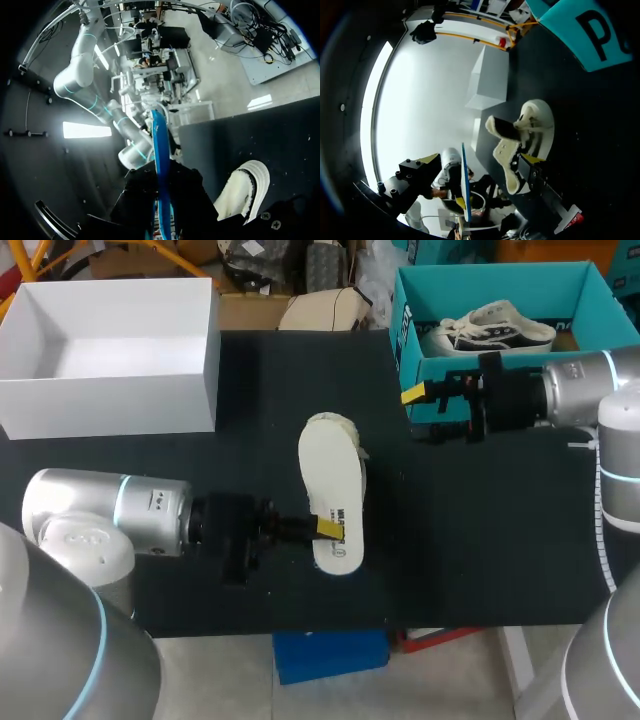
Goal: Take the shoe out of the shoebox, open the shoe tongue, remove and reinsert the insole, then place the shoe into the shoebox
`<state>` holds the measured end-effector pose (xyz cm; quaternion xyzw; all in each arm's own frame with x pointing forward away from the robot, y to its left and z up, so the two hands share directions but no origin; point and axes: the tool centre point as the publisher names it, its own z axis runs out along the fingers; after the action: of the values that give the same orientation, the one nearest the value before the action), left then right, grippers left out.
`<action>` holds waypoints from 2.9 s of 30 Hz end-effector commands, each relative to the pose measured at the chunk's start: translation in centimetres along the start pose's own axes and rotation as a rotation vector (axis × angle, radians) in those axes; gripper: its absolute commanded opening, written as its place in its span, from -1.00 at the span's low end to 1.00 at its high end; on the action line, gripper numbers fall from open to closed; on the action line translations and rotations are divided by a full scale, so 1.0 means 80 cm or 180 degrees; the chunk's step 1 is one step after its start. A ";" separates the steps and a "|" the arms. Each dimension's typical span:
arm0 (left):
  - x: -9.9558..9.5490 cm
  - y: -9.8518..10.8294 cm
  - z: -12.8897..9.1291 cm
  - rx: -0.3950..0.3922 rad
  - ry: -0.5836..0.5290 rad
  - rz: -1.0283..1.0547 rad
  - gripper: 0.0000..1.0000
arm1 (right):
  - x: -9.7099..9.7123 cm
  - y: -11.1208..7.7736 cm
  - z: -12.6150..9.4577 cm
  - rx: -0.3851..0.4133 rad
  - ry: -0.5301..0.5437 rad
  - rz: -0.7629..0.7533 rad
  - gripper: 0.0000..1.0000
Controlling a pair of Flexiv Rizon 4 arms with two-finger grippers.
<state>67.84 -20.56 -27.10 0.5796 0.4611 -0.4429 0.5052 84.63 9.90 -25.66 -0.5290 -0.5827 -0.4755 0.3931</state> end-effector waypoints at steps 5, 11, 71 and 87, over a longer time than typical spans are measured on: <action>0.008 0.054 0.017 0.0059 -0.0062 0.0037 -1.00 | -0.001 -0.001 0.002 -0.0008 -0.0001 -0.0001 1.00; 0.012 0.079 0.025 0.0028 -0.0083 0.0049 -1.00 | -0.001 -0.001 0.002 -0.0008 -0.0001 -0.0001 1.00; 0.012 0.089 0.030 -0.0008 -0.0132 0.0027 -1.00 | 0.013 -0.062 0.091 0.0178 0.0342 -0.0020 -0.01; 0.012 0.089 0.030 -0.0008 -0.0132 0.0027 -1.00 | 0.012 -0.051 0.092 0.0177 0.0330 -0.0039 -0.62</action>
<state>74.98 -23.18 -27.06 0.5709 0.4472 -0.4547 0.5171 80.63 17.12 -26.89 -0.4897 -0.5774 -0.4888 0.4335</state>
